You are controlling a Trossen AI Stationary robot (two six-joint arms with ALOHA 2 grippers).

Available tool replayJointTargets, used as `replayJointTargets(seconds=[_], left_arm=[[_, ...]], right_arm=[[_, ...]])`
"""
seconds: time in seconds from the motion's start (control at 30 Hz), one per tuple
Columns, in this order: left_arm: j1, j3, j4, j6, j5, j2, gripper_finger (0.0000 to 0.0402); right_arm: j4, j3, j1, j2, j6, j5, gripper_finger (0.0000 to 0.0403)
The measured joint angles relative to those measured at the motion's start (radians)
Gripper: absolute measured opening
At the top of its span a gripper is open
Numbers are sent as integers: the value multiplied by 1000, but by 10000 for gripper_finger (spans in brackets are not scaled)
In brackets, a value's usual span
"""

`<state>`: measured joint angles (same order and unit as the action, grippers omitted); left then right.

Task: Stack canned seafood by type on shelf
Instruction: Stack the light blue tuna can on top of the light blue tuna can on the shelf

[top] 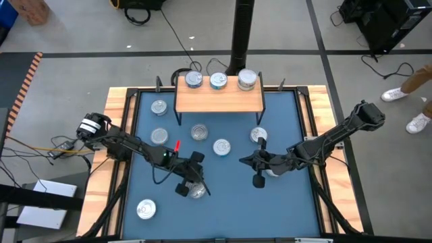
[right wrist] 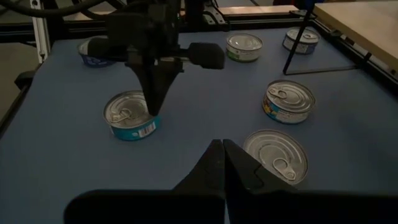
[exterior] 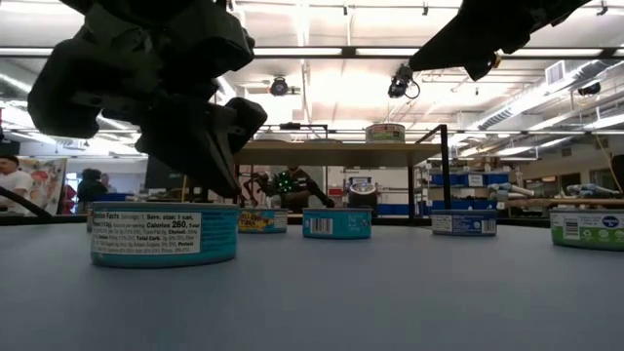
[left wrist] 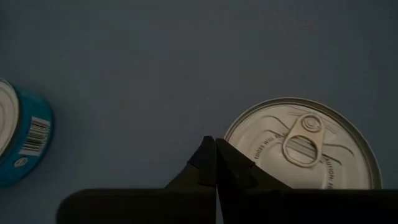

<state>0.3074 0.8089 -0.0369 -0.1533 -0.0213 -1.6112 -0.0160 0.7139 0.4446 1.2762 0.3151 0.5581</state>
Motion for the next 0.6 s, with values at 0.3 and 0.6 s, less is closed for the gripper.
replayJointTargets(seconds=[0.3,0.6], left_arm=[[38,63,-98,-4,76,9,0],[67,83,-206,16,62,-41,0]], right_arm=[[15,0,0,0,8,-1,1],[34,0,5,0,26,-3,1]])
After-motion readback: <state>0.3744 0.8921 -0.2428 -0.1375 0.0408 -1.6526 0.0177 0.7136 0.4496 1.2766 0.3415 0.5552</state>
